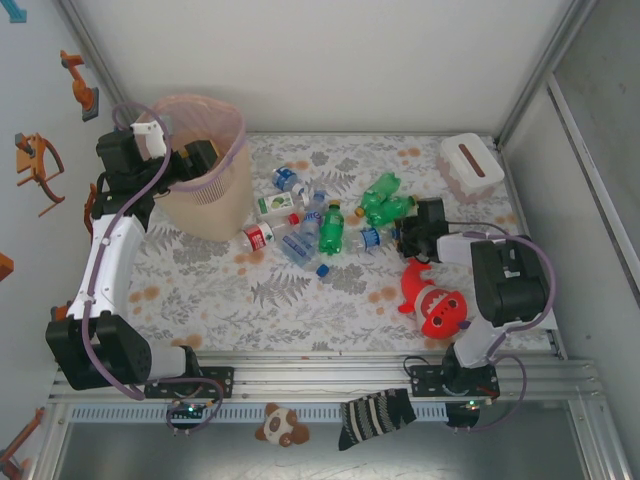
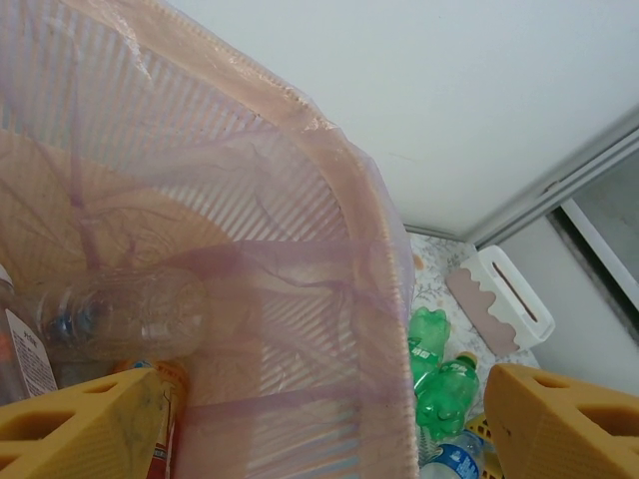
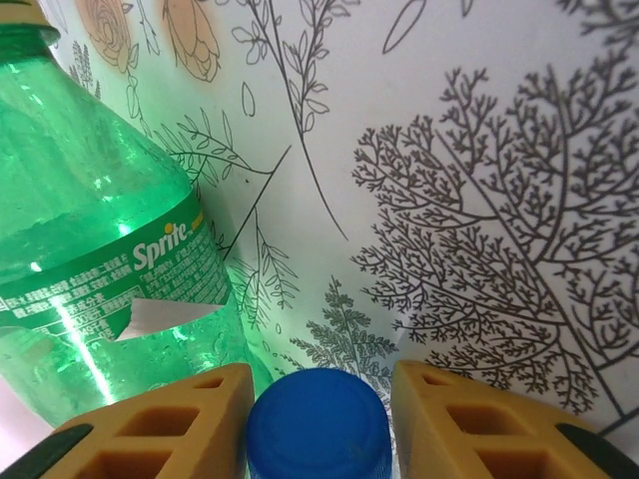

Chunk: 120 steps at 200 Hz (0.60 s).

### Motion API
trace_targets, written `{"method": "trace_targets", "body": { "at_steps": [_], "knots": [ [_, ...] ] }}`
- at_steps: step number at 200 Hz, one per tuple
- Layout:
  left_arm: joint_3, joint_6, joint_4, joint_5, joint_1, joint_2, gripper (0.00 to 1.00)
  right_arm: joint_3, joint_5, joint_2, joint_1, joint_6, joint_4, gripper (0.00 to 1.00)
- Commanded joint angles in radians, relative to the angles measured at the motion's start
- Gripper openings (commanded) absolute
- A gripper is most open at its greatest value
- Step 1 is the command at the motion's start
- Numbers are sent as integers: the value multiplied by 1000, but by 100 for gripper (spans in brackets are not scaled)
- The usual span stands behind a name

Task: Put the plastic bottles in the bin

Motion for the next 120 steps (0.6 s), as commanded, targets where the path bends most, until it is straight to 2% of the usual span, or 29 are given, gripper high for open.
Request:
{"method": "trace_targets", "body": {
  "at_steps": [1, 32, 81, 120],
  "knots": [
    [-9, -11, 20, 21, 8, -11, 83, -22, 2, 8, -6, -3, 15, 37],
    [-8, -12, 20, 19, 6, -9, 83, -31, 11, -15, -6, -1, 4, 33],
    [-11, -8, 31, 38, 1, -13, 83, -56, 44, -132, -6, -26, -44, 29],
    [-11, 8, 36, 68, -18, -12, 83, -47, 82, -301, -3, -206, -138, 27]
  ]
}}
